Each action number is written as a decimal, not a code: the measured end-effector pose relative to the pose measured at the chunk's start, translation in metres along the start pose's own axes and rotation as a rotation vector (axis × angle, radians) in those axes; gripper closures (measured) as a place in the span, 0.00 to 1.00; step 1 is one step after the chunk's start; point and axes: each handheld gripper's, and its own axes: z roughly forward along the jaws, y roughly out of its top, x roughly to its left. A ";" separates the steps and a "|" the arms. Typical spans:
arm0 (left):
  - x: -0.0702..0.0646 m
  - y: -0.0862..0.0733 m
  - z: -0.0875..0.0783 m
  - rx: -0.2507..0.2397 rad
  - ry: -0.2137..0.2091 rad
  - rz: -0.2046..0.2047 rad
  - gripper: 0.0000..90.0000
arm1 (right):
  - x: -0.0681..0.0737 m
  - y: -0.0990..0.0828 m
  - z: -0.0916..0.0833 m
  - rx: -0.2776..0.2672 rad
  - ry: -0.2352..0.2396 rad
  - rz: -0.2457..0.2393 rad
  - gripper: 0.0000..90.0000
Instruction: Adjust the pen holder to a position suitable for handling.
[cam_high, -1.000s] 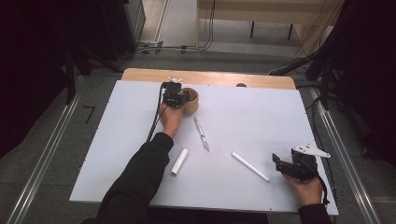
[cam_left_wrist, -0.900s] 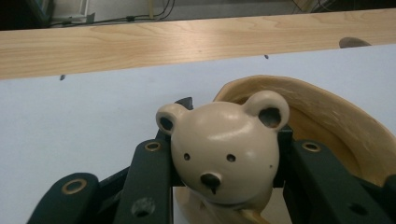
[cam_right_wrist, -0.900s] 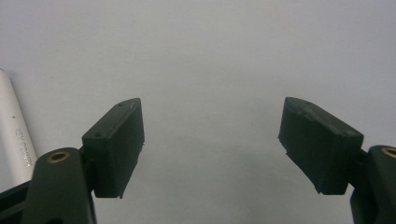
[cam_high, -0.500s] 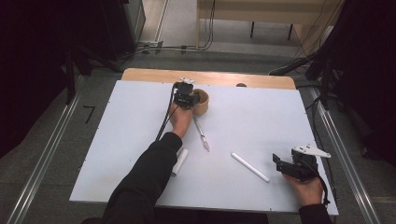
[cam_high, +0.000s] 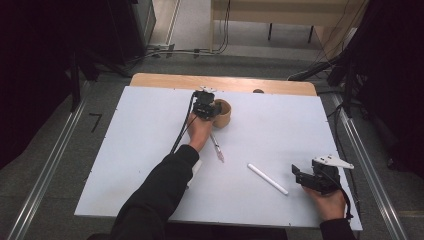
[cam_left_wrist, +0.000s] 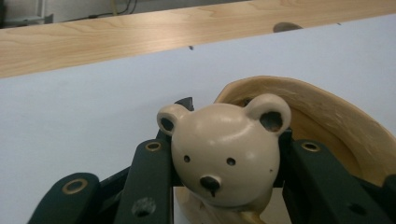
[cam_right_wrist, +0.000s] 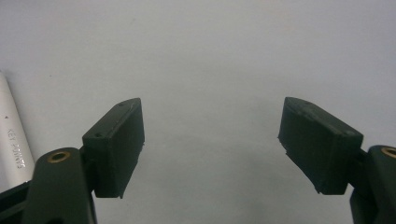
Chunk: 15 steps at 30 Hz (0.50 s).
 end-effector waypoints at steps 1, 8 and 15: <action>-0.003 -0.001 0.000 0.000 -0.005 0.009 0.71 | 0.000 0.000 0.000 0.002 -0.001 0.001 0.23; -0.021 -0.006 -0.004 0.004 -0.041 0.038 0.71 | 0.001 0.000 -0.001 0.001 0.002 -0.002 0.23; -0.038 -0.013 -0.009 0.005 -0.061 0.072 0.71 | 0.001 0.000 -0.001 0.001 0.000 0.001 0.23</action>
